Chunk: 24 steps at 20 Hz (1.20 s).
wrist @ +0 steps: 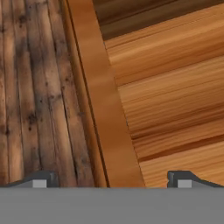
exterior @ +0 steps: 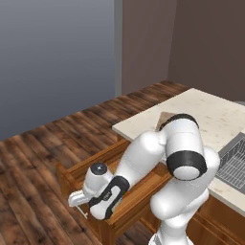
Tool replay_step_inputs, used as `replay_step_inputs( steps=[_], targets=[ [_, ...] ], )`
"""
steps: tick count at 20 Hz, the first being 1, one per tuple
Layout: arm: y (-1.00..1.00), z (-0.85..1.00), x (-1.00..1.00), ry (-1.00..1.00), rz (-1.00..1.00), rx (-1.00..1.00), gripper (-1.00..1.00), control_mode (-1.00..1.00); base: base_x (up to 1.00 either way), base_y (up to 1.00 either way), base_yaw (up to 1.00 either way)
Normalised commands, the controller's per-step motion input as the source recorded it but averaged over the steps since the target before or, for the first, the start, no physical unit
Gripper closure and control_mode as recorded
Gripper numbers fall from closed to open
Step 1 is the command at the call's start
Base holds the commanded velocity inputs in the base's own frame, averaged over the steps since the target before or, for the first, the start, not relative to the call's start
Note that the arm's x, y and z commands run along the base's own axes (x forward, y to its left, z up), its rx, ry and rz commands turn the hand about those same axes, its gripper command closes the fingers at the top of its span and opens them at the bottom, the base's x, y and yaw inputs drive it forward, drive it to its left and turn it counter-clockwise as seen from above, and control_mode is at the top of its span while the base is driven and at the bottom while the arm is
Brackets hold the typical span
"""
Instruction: Pick up the knife from the drawer and place it on the cutting board. Then place the meat from the plate to the cutting board.
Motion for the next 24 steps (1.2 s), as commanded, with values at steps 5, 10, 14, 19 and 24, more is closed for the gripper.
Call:
replay_step_inputs(
  steps=[5,10,14,19,24],
  targets=[
    [0.00,0.98,-0.12,0.00,-0.09,0.00,-1.00,-1.00,0.00,0.00,0.00],
    [-0.09,1.00,-0.03,0.08,-0.15,0.00,-1.00,-1.00,0.00,0.00,0.00],
    [-0.59,0.96,0.01,0.27,-0.26,0.02,-1.00,-1.00,0.00,0.00,0.00],
    [-0.82,0.50,0.09,0.19,-0.34,0.00,-1.00,-1.00,0.00,0.00,0.00],
    [-0.42,-0.05,0.10,-0.03,-0.37,-0.07,-1.00,-1.00,0.00,0.00,0.00]
  ],
)
